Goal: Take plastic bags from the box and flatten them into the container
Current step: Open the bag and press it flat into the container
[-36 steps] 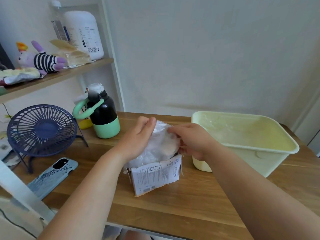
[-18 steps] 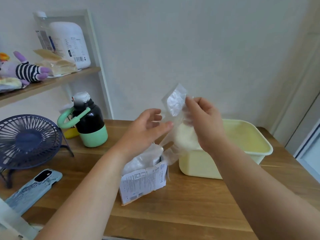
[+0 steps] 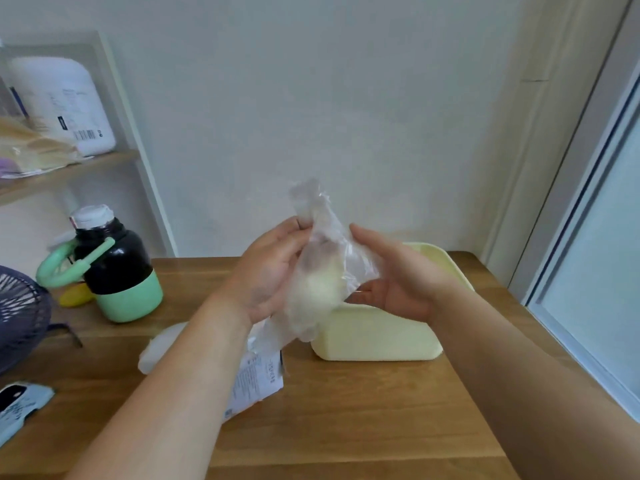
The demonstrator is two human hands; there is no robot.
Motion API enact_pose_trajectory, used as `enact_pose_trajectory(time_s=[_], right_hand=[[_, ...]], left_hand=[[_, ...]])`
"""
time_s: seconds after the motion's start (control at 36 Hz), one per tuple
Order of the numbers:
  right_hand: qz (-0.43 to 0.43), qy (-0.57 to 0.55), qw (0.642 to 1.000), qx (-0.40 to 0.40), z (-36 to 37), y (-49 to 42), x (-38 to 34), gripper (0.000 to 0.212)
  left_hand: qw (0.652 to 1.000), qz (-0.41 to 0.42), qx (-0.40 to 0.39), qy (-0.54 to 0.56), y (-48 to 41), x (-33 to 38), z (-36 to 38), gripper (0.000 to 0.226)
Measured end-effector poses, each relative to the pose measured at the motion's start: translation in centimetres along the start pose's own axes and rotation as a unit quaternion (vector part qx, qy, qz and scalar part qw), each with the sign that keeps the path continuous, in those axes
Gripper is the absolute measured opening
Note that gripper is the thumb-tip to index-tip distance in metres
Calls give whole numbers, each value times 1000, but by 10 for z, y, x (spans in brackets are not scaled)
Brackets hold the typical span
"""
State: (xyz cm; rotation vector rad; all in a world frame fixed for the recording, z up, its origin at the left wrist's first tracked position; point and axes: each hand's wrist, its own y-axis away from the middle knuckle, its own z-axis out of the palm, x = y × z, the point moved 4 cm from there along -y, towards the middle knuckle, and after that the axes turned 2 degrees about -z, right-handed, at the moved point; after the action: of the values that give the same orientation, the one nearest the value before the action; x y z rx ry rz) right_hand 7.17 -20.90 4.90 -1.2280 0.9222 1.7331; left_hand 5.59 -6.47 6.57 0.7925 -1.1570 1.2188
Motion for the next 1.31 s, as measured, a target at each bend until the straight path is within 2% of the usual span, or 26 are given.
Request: enact_pose_trajectory(time_s=[0.11,0.22,0.28,0.36,0.42,0.47,0.5,0.53,0.58,0.61,0.67,0.72,0.78,0.83,0.86,0.92,0.97,1.08,1.14,1.25,1.31], right_hand=[[-84,-55,992,81,-23,-2,-7,52],[-132,-57,982,122,-36,-2,-21,38],[-152,-24,977,148,-43,-1,-26,36],[-161,52,967,190,-57,-3,-28,39],[-150,109,957,222,-67,-8,-24,38],[-133,169,944,249,-77,-13,-19,37],[-124,193,938,258,-81,-16,-16,35],[-114,216,934,263,-85,-18,-13,33],[-83,269,924,261,-91,-21,-7,30],[-63,304,916,254,-94,-22,-4,29],[-19,381,894,236,-101,-28,0,35],[10,444,868,224,-104,-30,1,42],[24,502,836,223,-107,-31,0,49],[39,541,812,215,-108,-32,-3,50],[50,561,801,205,-109,-32,-3,42],[88,608,767,185,-111,-32,-2,9],[129,631,747,164,-112,-32,2,31],[185,669,711,111,-112,-32,7,23],[191,693,689,90,-109,-34,9,26],[237,718,652,56,-107,-39,18,24],[253,720,644,57,-109,-41,21,24]], left_hand=[[988,8,52,-146,-7,0,-3,10],[975,8,90,-202,-17,0,-11,19],[953,13,132,-274,-26,1,-18,15],[880,32,231,-413,-35,5,-32,5],[812,43,288,-506,-35,7,-36,28],[753,103,310,-571,-31,12,-27,40],[749,149,289,-578,-30,13,-19,41],[758,184,246,-575,-32,10,-12,42],[786,182,127,-577,-39,-1,1,47],[788,151,65,-593,-43,-10,5,50],[765,37,-32,-643,-52,-30,9,45],[742,-64,-88,-661,-60,-47,7,45],[731,-117,-105,-664,-66,-56,4,53],[702,-142,-121,-688,-73,-60,6,55],[685,-156,-136,-698,-77,-63,10,53],[659,-181,-162,-712,-82,-66,17,53],[634,-194,-182,-726,-89,-71,23,57],[567,-206,-213,-768,-102,-86,28,60],[546,-208,-219,-781,-105,-93,28,58],[525,-233,-237,-784,-110,-108,24,61],[533,-234,-234,-779,-109,-109,23,60]])
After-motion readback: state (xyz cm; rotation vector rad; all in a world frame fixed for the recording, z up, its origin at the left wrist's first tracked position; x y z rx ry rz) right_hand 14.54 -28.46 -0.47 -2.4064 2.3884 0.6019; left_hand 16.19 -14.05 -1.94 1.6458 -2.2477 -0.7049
